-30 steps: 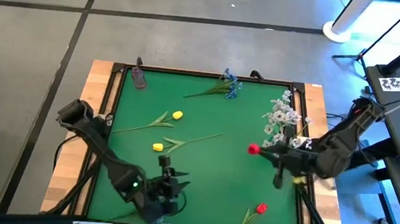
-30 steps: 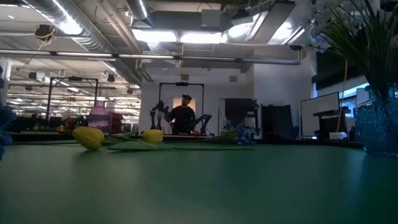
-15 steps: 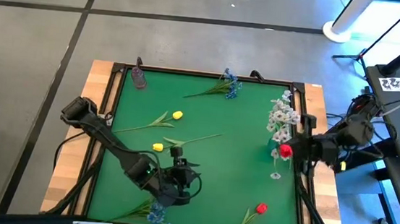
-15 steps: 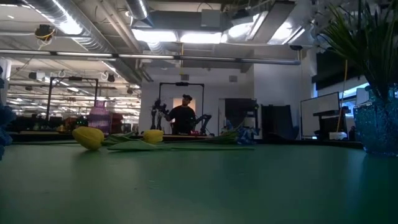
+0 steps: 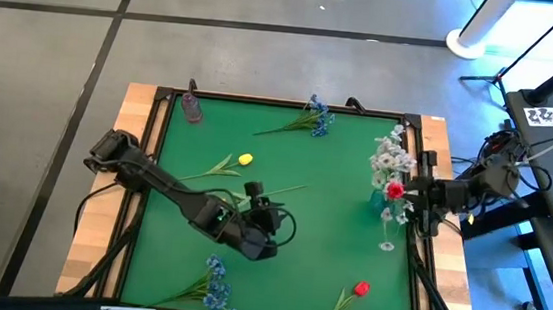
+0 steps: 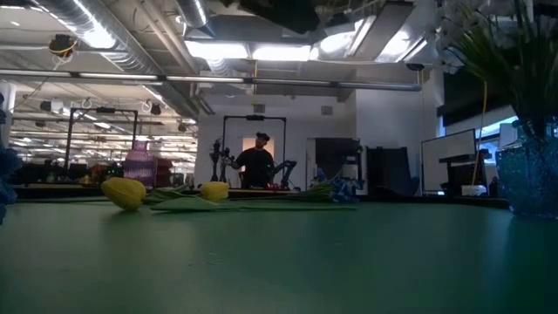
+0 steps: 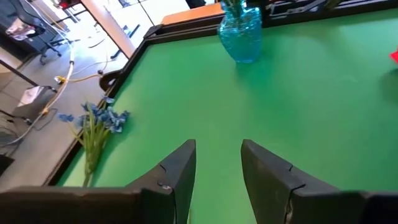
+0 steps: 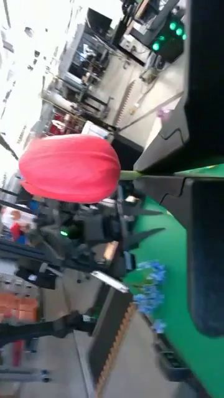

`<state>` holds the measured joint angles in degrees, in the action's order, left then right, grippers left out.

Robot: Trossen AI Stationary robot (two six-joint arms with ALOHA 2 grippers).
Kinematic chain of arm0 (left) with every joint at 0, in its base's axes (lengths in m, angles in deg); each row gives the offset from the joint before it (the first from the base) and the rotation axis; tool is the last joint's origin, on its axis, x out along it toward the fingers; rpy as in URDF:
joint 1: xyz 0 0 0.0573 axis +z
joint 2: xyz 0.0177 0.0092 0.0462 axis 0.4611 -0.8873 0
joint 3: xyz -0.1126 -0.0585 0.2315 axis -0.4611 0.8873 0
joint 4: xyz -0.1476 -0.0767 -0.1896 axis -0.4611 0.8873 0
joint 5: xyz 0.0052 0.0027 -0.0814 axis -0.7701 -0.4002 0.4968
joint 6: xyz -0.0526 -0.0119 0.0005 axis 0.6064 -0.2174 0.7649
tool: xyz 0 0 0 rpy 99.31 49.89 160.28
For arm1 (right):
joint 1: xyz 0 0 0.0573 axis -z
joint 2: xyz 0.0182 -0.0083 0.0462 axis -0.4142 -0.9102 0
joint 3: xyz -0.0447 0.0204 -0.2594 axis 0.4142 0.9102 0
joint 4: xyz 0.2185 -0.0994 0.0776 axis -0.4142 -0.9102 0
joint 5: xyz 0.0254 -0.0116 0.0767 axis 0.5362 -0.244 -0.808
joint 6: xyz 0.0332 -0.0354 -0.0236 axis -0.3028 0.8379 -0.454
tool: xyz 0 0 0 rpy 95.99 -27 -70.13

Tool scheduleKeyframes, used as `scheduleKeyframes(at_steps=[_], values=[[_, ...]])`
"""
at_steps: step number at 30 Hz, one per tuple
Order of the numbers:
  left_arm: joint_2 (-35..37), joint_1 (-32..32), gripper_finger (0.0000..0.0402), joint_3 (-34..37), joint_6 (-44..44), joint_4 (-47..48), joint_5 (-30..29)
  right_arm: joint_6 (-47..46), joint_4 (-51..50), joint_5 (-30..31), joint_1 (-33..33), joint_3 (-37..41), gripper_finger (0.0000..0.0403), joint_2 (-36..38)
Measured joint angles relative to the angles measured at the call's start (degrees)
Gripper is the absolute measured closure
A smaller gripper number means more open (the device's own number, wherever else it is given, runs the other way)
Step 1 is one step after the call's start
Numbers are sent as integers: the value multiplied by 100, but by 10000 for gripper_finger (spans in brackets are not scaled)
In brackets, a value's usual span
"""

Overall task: Sort flowers into vase by color
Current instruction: Put the top red flower into the blue vase

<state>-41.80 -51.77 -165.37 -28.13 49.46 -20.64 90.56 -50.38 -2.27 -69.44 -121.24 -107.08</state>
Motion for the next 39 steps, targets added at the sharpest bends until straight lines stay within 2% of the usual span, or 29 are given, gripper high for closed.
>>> scheduleKeyframes(at_steps=[7,13,15,18,22,27,31,33,37,38,39], values=[[-2,168,276,4,-663,-386,69,-236,-94,254,0,370,398,-9],[81,131,276,4,-1562,-1161,639,-635,-354,437,0,370,392,-66],[96,133,276,4,-1675,-1255,770,-701,-399,663,0,356,382,-138],[129,115,276,7,-1775,-1068,618,-871,-787,896,0,99,352,-224],[273,68,276,28,-1609,-836,431,-1539,-1743,993,0,-473,296,-399],[489,81,276,417,-1431,-866,385,-2759,-3461,404,0,-1201,234,-714],[880,254,276,988,-1013,-1173,402,-3415,-4503,218,0,-1819,207,-1156],[983,338,276,1199,-968,-1404,817,-3511,-4828,204,0,-2191,200,-1517],[816,532,276,1211,-1001,-2050,2897,-3474,-5320,205,-2,-2992,197,-2277],[741,563,276,1154,-1002,-2194,3218,-3444,-5418,213,-1,-3163,196,-2432],[678,568,276,1135,-1000,-2235,3297,-3425,-5475,240,-1,-3298,196,-2586]])
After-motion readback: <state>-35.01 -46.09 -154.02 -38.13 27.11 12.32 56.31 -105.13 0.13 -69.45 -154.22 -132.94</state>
